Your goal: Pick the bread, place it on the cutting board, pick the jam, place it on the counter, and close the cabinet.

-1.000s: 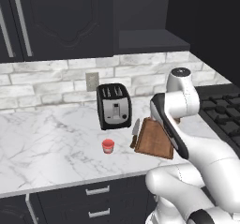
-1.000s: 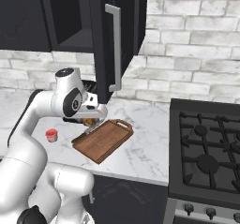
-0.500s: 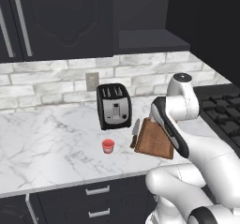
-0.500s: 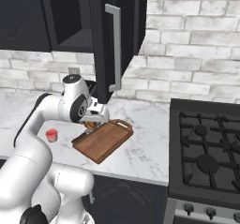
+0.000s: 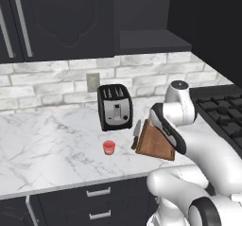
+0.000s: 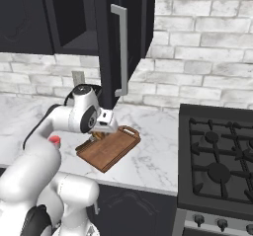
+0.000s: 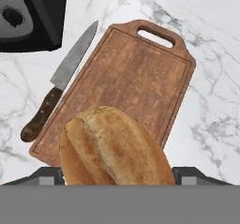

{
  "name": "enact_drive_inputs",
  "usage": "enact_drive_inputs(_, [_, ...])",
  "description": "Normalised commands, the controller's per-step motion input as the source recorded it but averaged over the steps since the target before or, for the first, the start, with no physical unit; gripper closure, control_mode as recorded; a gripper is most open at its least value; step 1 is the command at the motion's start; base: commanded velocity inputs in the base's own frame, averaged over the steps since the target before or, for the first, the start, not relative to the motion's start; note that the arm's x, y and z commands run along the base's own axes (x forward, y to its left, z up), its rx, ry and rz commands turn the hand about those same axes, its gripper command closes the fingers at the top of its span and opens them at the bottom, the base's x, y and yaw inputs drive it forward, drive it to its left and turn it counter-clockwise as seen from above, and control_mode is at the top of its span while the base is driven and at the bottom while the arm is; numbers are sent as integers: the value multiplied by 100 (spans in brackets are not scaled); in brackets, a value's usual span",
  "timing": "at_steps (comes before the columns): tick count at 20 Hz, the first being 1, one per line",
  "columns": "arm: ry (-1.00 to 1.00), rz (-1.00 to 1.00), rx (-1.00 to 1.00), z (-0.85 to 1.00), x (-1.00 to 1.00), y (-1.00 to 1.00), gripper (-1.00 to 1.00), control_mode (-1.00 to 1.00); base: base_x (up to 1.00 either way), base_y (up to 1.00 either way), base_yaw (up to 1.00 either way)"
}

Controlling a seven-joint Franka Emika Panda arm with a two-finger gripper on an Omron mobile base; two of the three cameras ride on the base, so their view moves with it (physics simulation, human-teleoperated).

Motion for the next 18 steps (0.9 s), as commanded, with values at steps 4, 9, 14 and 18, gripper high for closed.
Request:
enact_drive_inputs(4, [0, -1, 0, -44, 28, 0, 100, -100, 0, 0, 0])
enact_drive_inputs(9, [0, 0, 0, -42, 26, 0, 100, -100, 0, 0, 0])
enact_drive_inputs(14, [0, -1, 0, -36, 28, 0, 100, -100, 0, 0, 0])
enact_drive_inputs(18, [0, 0, 0, -24, 24, 0, 100, -100, 0, 0, 0])
